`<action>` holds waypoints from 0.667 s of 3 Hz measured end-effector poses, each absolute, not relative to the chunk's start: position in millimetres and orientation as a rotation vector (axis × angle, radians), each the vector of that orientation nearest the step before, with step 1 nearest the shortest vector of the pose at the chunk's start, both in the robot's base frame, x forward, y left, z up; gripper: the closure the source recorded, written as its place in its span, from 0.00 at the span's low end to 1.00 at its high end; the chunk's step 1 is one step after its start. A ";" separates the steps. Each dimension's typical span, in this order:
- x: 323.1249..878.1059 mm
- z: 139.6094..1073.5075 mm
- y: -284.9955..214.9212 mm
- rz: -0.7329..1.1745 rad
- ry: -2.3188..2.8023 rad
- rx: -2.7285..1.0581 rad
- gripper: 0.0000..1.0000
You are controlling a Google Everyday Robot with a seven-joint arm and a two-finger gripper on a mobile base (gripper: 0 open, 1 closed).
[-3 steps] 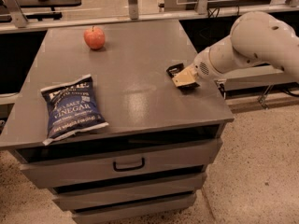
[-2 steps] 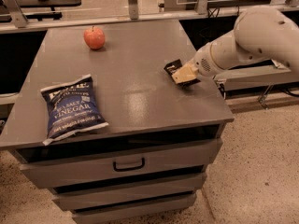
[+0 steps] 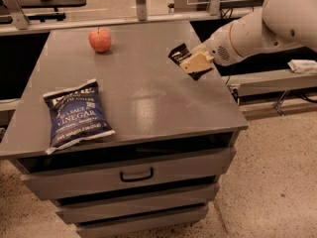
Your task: Move rxbar chocolate near apple
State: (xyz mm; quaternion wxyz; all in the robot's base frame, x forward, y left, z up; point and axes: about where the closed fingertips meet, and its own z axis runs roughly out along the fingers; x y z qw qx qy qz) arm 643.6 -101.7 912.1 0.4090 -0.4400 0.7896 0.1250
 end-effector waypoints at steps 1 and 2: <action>647.1 913.5 -98.5 0.310 1.979 -1.098 1.00; 679.4 918.2 -65.2 0.358 1.889 -1.119 1.00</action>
Offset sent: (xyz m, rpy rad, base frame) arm 0.0919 0.0754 0.0213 0.1448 -0.1501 0.1205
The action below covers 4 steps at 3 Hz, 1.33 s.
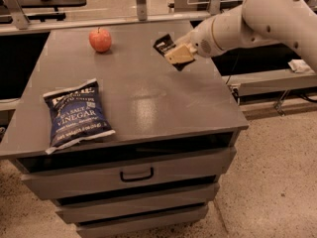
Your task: Move rxbar chocolate near apple
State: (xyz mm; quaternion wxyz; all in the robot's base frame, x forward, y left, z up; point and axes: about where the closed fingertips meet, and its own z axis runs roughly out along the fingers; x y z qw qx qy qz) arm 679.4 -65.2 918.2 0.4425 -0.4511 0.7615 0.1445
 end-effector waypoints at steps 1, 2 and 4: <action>725.5 919.8 -26.6 0.414 1.802 -1.174 1.00; 767.9 916.1 11.6 0.450 1.752 -1.240 1.00; 812.5 900.8 54.5 0.468 1.747 -1.289 1.00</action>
Offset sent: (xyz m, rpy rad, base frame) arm 0.1432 0.1182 0.0051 0.0423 -0.0789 0.2332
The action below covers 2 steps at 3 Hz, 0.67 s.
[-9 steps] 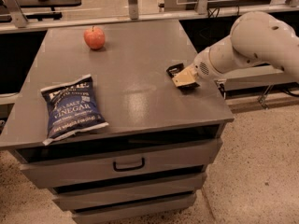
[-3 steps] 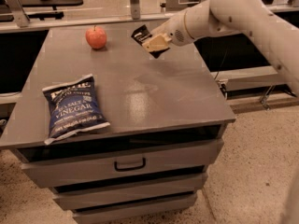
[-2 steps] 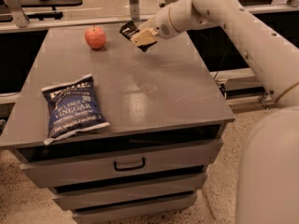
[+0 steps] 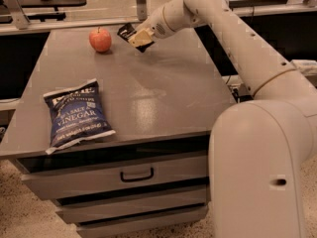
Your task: Move rxbar chocolate near apple
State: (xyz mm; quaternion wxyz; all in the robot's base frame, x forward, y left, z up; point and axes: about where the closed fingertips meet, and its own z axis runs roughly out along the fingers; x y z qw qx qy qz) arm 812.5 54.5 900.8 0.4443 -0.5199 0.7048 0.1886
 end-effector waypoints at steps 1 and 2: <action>818.7 887.5 69.2 0.483 1.765 -1.313 1.00; 821.0 874.8 80.9 0.505 1.787 -1.338 0.82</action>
Offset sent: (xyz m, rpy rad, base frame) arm 0.0163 0.0322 -0.0320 -0.0447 0.0882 0.0468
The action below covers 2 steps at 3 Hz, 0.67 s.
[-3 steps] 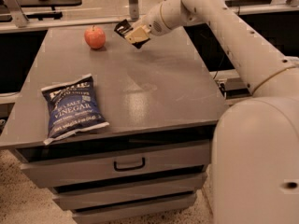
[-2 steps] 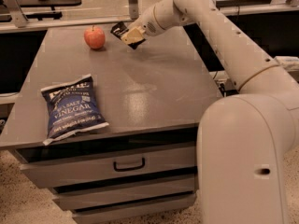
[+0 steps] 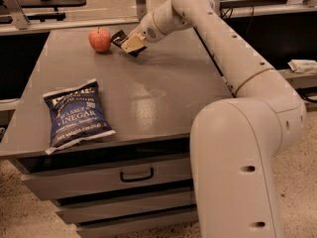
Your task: Move rxbar chocolate near apple
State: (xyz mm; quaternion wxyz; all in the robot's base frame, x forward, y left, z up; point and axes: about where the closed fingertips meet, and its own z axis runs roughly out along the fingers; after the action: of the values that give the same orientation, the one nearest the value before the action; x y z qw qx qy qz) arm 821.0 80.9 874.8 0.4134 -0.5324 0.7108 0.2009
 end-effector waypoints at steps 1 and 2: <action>822.5 864.6 85.0 0.515 1.812 -1.354 0.59; 823.0 857.8 88.2 0.523 1.826 -1.367 0.36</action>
Offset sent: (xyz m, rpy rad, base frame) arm 0.0066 0.0038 -0.0164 -0.0365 0.0539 0.0149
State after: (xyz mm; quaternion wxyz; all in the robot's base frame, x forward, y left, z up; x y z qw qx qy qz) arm 823.0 88.2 857.8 0.3898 -0.5380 0.7185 0.2059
